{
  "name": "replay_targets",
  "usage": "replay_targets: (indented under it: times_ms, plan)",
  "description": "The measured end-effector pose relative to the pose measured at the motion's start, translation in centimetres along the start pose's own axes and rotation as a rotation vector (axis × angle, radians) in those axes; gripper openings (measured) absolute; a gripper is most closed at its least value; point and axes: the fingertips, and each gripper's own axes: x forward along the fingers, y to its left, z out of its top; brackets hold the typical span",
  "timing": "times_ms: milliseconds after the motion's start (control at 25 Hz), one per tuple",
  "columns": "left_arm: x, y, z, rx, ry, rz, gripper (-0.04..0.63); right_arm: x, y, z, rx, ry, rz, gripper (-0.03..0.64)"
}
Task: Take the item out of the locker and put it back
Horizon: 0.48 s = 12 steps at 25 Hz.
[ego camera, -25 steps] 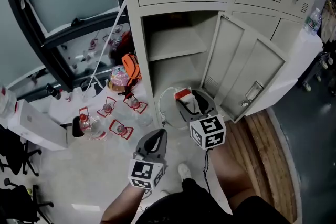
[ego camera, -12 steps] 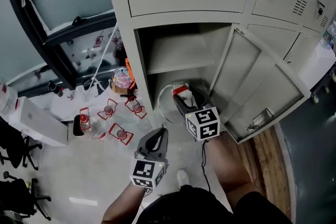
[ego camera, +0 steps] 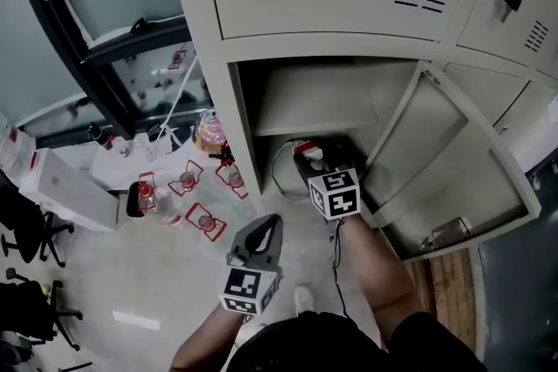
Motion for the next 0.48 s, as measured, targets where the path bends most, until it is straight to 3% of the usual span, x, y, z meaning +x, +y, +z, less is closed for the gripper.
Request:
replay_targets:
  times_ms: [480]
  plan:
    - [2.0, 1.1, 0.1, 0.007, -0.004, 0.04, 0.012, 3.9, -1.0, -1.9, 0.014, 0.064, 0.024, 0.267]
